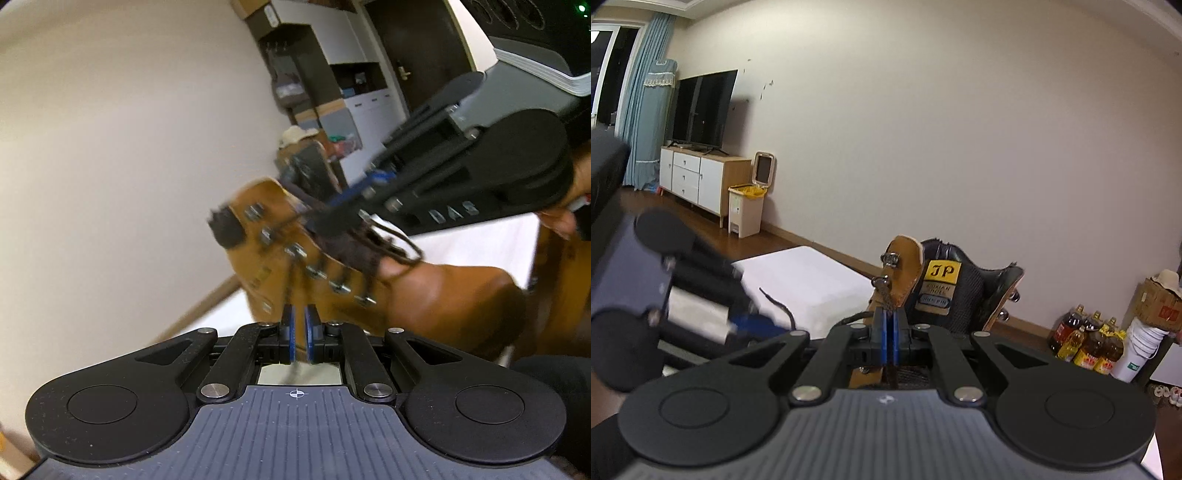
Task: Lace up shoes with both hands
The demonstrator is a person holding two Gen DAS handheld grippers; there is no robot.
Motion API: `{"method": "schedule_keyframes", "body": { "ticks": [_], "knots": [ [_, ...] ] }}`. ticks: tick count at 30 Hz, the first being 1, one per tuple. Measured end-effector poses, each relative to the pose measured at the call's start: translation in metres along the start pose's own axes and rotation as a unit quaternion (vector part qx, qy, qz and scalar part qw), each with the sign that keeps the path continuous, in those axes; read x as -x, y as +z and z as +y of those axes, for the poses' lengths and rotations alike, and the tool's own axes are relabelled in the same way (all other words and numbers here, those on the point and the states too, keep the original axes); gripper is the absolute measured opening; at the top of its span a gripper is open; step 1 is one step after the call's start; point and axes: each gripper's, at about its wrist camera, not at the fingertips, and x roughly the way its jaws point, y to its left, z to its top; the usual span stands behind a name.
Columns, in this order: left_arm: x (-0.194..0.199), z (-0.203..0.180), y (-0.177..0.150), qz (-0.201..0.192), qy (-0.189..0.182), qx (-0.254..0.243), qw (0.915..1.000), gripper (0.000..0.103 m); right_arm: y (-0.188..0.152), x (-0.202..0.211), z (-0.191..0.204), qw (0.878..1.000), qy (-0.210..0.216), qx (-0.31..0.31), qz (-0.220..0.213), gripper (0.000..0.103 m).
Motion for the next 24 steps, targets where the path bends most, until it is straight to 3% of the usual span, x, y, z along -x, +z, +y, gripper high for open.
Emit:
{"method": "schedule_keyframes", "body": {
  "ticks": [3, 6, 12, 18, 22, 24],
  "knots": [
    [-0.007, 0.011, 0.007, -0.011, 0.011, -0.035, 0.9993, 0.013, 0.004, -0.006, 0.002, 1.0, -0.004, 0.004, 0.003, 0.004],
    [-0.019, 0.019, 0.01, -0.014, -0.005, -0.056, 0.9983, 0.015, 0.007, -0.011, 0.003, 1.0, -0.002, 0.002, 0.01, 0.004],
    [-0.026, 0.027, 0.012, -0.029, -0.044, -0.05, 0.9974, 0.015, 0.01, -0.015, 0.003, 1.0, 0.006, -0.005, 0.013, 0.004],
    [-0.033, 0.027, 0.015, -0.042, -0.061, -0.053, 0.9958, 0.015, 0.014, -0.018, 0.003, 1.0, 0.018, -0.009, 0.016, 0.004],
    [-0.04, 0.028, 0.017, -0.044, -0.08, -0.051, 0.9945, 0.002, 0.015, -0.021, 0.003, 0.999, 0.022, -0.011, 0.021, 0.004],
    [-0.038, 0.03, 0.016, -0.043, -0.081, -0.045, 0.9948, 0.001, 0.016, -0.023, 0.004, 0.999, 0.023, -0.01, 0.022, 0.004]
  ]
}}
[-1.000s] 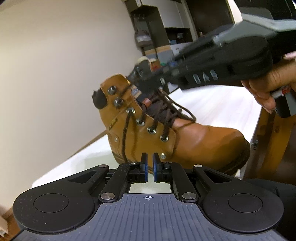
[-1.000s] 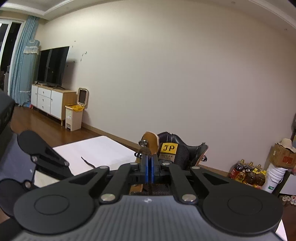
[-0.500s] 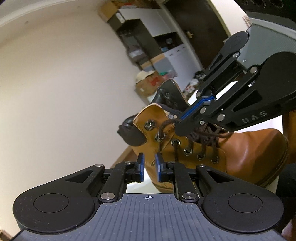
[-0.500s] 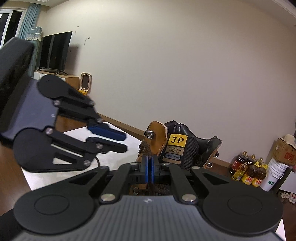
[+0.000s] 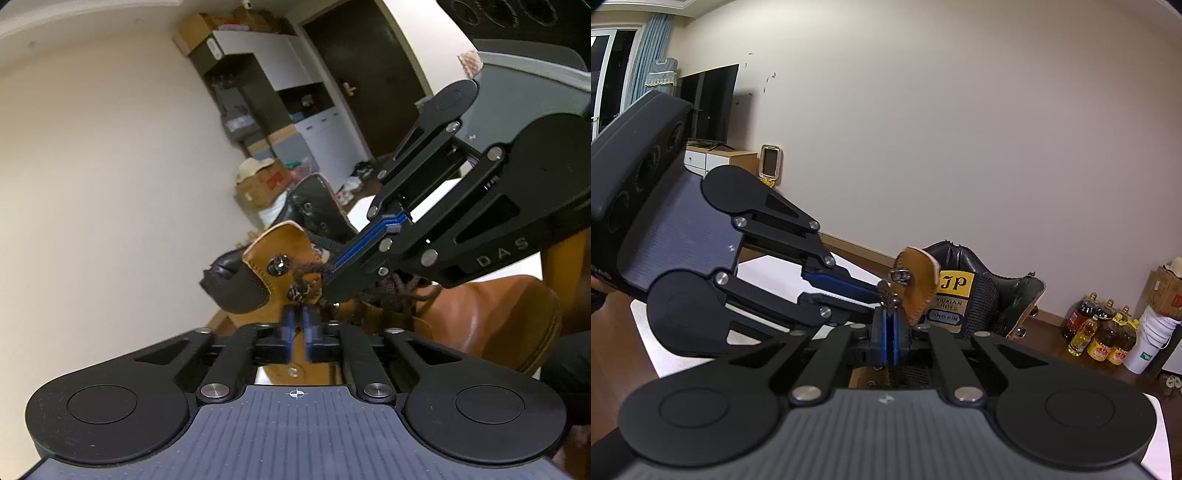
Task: Lace up shoes with both hands
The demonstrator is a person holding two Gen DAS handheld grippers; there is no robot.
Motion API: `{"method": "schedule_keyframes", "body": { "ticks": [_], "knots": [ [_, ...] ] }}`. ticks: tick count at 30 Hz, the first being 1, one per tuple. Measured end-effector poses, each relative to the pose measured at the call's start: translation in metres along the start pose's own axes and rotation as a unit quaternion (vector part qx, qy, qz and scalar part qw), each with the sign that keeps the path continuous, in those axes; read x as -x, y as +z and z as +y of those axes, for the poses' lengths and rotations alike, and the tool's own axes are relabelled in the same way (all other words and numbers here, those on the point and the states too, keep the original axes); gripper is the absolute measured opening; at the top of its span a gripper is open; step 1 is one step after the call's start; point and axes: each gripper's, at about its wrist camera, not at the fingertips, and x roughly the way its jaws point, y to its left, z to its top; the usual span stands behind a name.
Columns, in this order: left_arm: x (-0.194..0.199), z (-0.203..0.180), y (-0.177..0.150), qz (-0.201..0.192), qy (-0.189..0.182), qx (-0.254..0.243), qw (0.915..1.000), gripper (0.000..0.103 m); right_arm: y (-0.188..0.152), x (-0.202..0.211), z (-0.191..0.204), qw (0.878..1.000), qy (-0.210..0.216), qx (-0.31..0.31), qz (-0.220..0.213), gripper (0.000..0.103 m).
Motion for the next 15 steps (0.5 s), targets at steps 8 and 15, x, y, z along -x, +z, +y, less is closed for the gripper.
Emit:
{"method": "schedule_keyframes", "body": {
  "ticks": [8, 15],
  "knots": [
    [-0.014, 0.0, -0.063, 0.17, 0.074, -0.029, 0.9821, 0.001, -0.004, 0.007, 0.004, 1.0, -0.011, 0.01, 0.0, 0.013],
    [-0.012, 0.015, -0.107, 0.236, 0.105, 0.007, 0.966, 0.001, -0.006, 0.004, 0.019, 1.0, 0.018, 0.023, 0.007, 0.013]
  ]
}}
